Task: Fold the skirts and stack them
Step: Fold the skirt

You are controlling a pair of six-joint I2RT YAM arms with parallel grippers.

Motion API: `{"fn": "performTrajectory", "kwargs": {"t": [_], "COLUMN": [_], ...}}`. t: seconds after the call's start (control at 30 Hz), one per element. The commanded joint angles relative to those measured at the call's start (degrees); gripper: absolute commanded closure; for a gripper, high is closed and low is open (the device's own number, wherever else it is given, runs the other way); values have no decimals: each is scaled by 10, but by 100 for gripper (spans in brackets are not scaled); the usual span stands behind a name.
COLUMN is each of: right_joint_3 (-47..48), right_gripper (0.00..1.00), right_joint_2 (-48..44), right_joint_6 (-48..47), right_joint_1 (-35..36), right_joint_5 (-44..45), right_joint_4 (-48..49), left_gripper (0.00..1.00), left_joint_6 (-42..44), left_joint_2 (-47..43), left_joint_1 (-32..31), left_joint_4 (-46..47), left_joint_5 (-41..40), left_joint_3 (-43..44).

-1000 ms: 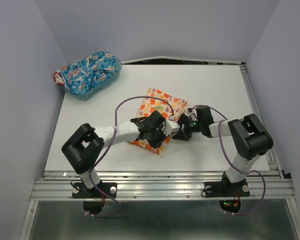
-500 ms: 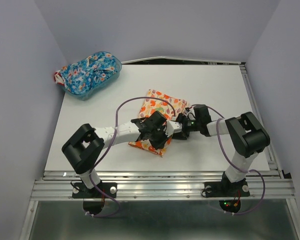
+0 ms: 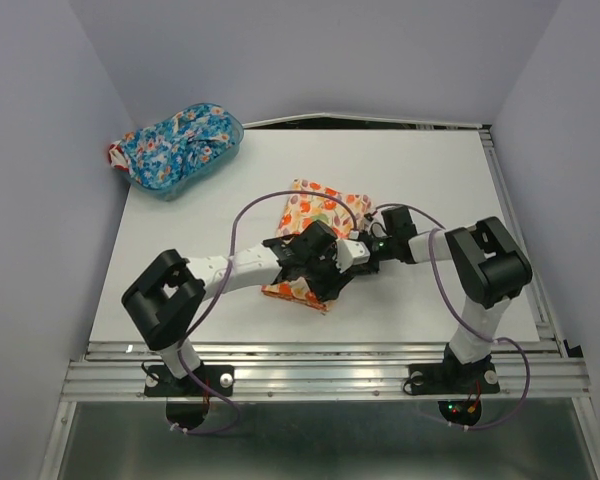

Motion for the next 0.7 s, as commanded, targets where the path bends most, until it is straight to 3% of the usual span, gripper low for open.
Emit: {"fn": "performTrajectory", "kwargs": {"t": [0.0, 0.13, 0.27, 0.4, 0.67], "right_joint_3": [63, 131, 187, 216, 229], "right_gripper": [99, 99, 99, 99, 98], "right_joint_2": [33, 69, 89, 110, 105], "right_joint_6": [-142, -224, -287, -351, -385], "right_joint_1": [1, 1, 1, 1, -5], "right_joint_5": [20, 26, 45, 60, 83], "right_joint_4": [-91, -181, -219, -258, -304], "left_gripper": [40, 40, 56, 61, 59], "left_joint_6": [71, 163, 189, 176, 175], "left_joint_2": [-114, -192, -216, -199, -120], "left_joint_1": [-4, -4, -3, -2, 8], "left_joint_4": [5, -19, -30, -2, 49], "left_joint_5": [-50, -108, -128, -121, -100], "left_joint_3": [-18, -107, -142, -142, -137]}}
